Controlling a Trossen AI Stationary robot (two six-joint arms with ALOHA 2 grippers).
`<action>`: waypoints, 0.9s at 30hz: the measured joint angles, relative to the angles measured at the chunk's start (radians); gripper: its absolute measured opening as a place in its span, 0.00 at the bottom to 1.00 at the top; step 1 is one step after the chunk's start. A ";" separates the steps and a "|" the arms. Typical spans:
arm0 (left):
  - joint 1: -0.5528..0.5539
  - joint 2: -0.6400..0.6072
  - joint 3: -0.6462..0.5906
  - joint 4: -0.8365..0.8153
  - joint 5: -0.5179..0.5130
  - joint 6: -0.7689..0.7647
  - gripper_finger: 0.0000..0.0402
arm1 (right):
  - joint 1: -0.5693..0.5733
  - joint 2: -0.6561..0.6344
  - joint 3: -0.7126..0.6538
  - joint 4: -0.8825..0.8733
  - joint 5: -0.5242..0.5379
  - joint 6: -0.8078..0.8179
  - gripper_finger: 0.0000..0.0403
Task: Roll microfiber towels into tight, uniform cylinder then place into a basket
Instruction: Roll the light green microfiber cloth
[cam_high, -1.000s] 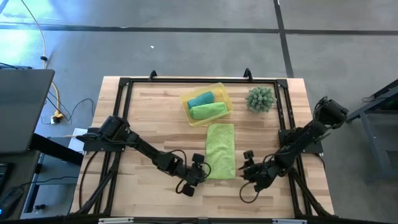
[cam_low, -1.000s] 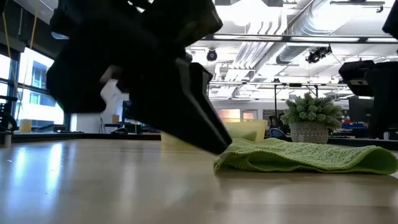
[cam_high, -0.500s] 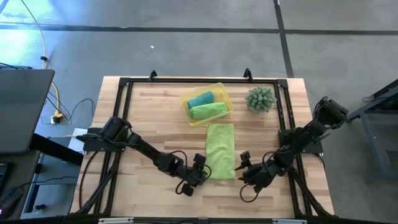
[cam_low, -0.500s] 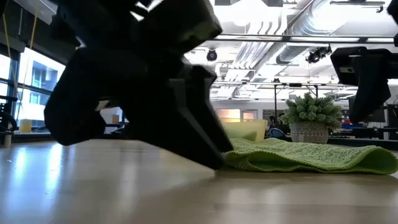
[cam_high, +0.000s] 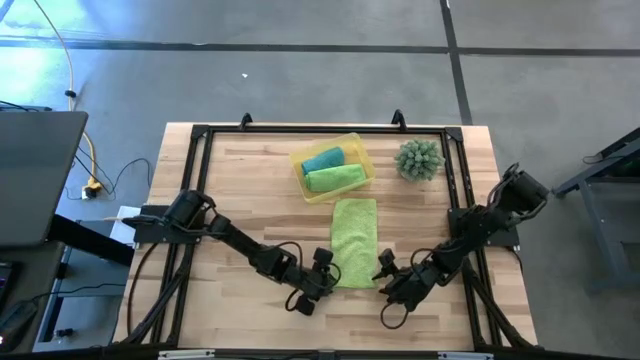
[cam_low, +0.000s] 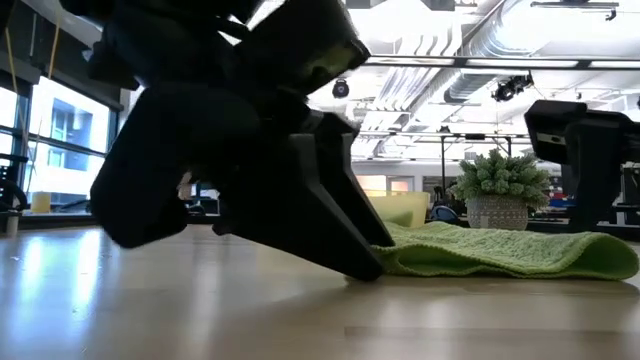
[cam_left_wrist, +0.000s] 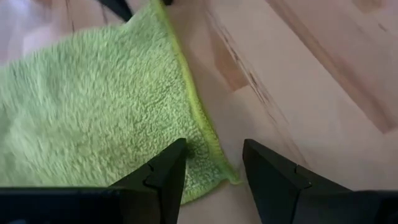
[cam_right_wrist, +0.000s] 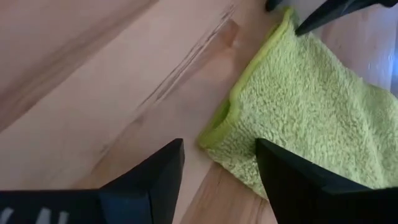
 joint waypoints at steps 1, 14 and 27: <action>0.001 0.000 0.000 0.000 0.004 -0.038 0.38 | -0.003 0.005 0.001 0.005 -0.002 -0.003 0.49; 0.017 0.003 0.000 -0.014 0.037 -0.376 0.38 | -0.007 0.015 0.000 0.002 -0.021 0.140 0.26; 0.005 0.006 -0.003 0.013 0.026 -0.479 0.17 | -0.009 0.013 -0.001 -0.001 -0.057 0.379 0.01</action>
